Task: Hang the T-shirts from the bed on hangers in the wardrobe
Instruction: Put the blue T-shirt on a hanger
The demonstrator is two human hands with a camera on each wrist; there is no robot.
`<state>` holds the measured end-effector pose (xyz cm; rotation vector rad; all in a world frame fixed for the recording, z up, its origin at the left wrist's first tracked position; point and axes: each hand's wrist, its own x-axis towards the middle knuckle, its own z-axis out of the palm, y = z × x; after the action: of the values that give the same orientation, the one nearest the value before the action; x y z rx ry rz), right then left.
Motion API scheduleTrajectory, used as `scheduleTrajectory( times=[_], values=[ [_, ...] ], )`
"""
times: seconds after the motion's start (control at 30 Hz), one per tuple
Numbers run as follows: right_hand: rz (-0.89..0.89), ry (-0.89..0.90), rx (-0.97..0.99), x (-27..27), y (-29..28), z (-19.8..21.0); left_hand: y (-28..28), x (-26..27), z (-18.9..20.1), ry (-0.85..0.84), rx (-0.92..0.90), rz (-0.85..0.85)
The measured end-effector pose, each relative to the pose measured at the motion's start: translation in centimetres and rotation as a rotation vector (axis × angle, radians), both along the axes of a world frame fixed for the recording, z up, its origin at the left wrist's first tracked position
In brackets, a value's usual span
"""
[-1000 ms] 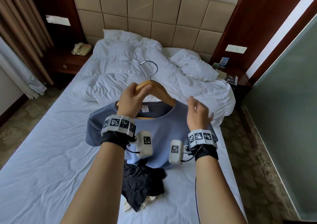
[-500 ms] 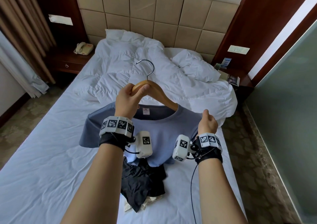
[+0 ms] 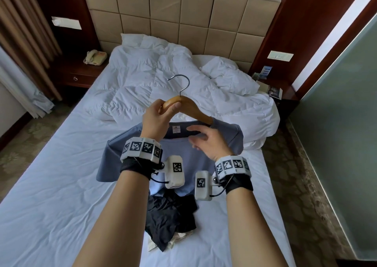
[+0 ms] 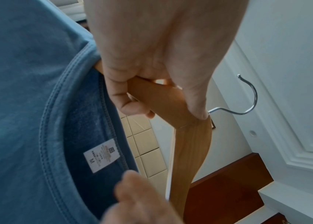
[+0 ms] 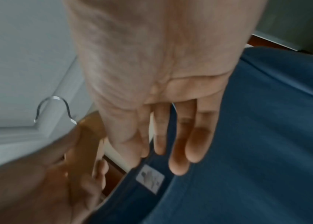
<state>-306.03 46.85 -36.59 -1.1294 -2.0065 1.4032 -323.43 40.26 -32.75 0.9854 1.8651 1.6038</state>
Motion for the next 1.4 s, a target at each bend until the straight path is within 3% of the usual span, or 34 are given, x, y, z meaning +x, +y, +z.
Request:
scheduleTrajectory(
  times=[0.1,0.2,0.37,0.57,0.73,0.87,1.03,1.13,1.3,1.33,1.4],
  values=[
    [0.068,-0.219,0.097,-0.8,-0.2,-1.6,-0.1,0.6,0.5,-0.013,0.04,-0.037],
    [-0.037,-0.315,0.23,-0.7,-0.8,-2.0,-0.5,1.5,0.8,-0.023,0.056,-0.06],
    [-0.22,-0.087,0.3,0.3,-1.8,-2.2,-1.1,2.6,1.2,-0.023,0.066,-0.051],
    [-0.27,0.137,0.275,2.3,-1.7,-0.6,-1.5,5.2,1.7,0.01,0.031,-0.055],
    [-0.245,0.094,0.33,4.2,-1.7,1.2,-1.5,7.0,3.2,0.072,-0.032,-0.044],
    [-0.17,0.033,0.342,4.9,-1.5,3.0,-1.6,7.4,5.5,0.26,-0.119,-0.066],
    [-0.145,-0.049,0.367,5.3,-1.9,6.3,-2.0,7.5,8.7,0.391,-0.073,-0.122],
    [-0.217,-0.063,0.457,5.7,-3.3,8.5,-2.7,7.6,10.5,0.397,-0.062,-0.162],
    [-0.541,0.159,0.777,7.0,-7.3,11.2,-4.2,6.9,12.1,0.386,-0.003,-0.269],
    [-0.534,0.093,0.809,7.3,-8.0,11.7,-4.7,6.8,12.3,0.383,0.006,-0.301],
    [-0.456,-0.208,0.784,7.7,-9.0,12.5,-5.6,6.8,12.6,0.389,0.033,-0.357]
  ],
)
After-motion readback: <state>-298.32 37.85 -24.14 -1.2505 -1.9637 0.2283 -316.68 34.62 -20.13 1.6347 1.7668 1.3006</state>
